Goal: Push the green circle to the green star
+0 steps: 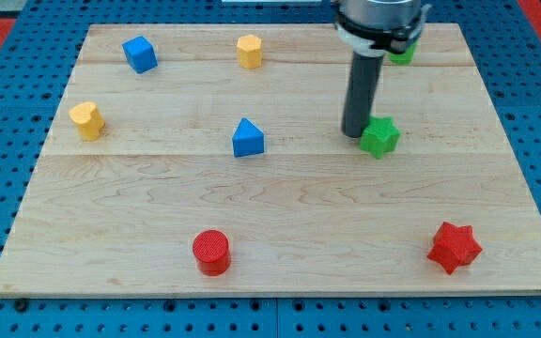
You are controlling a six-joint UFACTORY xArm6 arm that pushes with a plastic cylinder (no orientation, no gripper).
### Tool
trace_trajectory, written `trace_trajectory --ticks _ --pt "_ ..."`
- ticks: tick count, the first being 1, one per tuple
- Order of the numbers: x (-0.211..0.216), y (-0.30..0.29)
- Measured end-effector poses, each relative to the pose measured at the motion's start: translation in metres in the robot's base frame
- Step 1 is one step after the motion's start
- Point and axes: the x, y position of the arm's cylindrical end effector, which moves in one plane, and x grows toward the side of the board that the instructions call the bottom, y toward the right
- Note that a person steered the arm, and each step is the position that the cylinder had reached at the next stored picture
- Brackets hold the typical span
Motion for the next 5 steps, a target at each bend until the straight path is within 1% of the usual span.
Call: trace_trajectory --ticks 1,2,3,4,5 --pt "0.000 0.024" --pt "-0.006 0.018" --pt "0.011 -0.035" --pt "0.025 -0.043" --pt "0.025 -0.043"
